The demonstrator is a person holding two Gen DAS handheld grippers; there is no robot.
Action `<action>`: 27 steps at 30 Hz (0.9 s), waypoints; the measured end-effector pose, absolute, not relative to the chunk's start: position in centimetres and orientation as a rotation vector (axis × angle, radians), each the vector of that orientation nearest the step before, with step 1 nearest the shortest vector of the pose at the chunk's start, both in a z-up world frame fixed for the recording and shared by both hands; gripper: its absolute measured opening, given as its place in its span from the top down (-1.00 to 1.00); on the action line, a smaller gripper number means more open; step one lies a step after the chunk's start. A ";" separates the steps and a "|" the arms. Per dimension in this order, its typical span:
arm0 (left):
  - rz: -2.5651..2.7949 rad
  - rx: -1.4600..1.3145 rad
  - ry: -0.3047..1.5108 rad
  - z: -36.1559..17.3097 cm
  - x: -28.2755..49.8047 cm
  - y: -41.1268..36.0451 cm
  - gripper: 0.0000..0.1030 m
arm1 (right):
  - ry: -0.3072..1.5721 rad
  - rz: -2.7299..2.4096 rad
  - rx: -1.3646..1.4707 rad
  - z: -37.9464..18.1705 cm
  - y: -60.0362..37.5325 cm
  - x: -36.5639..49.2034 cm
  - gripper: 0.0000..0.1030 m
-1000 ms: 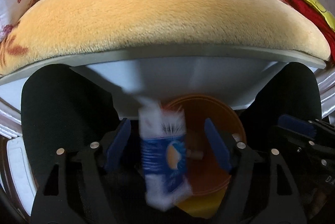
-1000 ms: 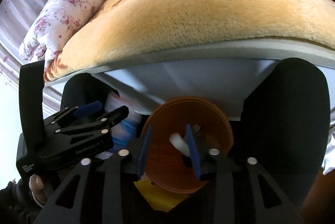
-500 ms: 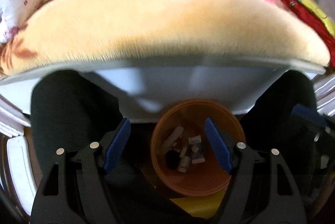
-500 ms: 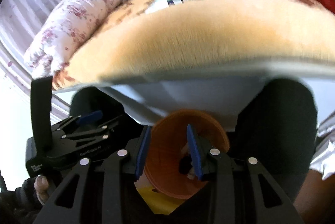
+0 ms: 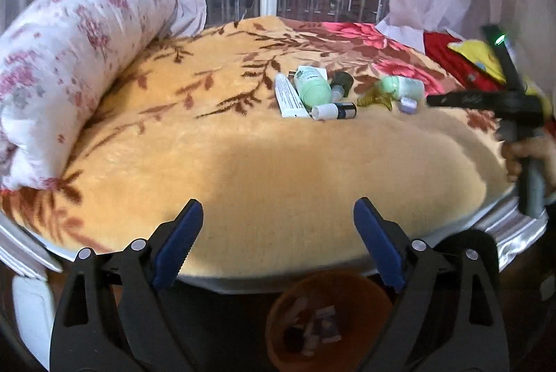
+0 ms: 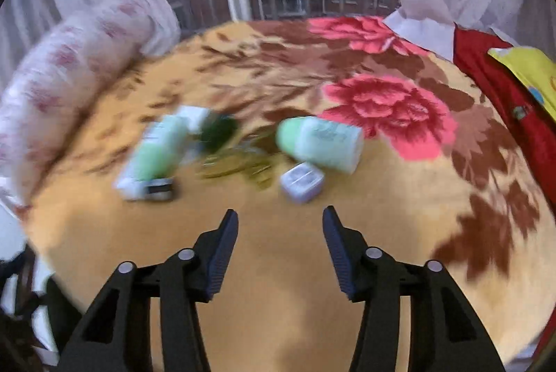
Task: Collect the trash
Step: 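Grasp the white square container with the right gripper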
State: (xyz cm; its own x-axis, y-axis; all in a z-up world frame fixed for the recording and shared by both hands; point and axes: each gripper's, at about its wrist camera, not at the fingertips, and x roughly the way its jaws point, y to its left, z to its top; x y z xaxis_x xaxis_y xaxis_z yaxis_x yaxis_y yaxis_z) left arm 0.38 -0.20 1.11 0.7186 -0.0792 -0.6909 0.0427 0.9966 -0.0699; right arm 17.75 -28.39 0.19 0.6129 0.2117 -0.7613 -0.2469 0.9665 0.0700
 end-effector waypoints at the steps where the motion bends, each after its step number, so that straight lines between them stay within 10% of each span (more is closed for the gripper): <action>1: -0.073 -0.064 0.772 1.0 0.5 0.2 -0.67 | 0.880 0.260 -0.061 -0.3 -28.0 18.7 0.06; 27: -0.105 -0.172 0.900 0.4 13.1 0.6 -0.68 | 0.916 0.323 0.048 -4.7 -28.8 23.0 0.27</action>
State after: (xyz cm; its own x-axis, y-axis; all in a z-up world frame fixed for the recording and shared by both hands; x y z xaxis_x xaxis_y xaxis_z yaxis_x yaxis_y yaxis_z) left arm 13.09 0.62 0.45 0.6179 -0.1626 -0.7692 0.0181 0.9811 -0.1928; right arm 23.00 -28.81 -4.75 0.5641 0.2947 -0.7713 -0.2537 0.9508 0.1778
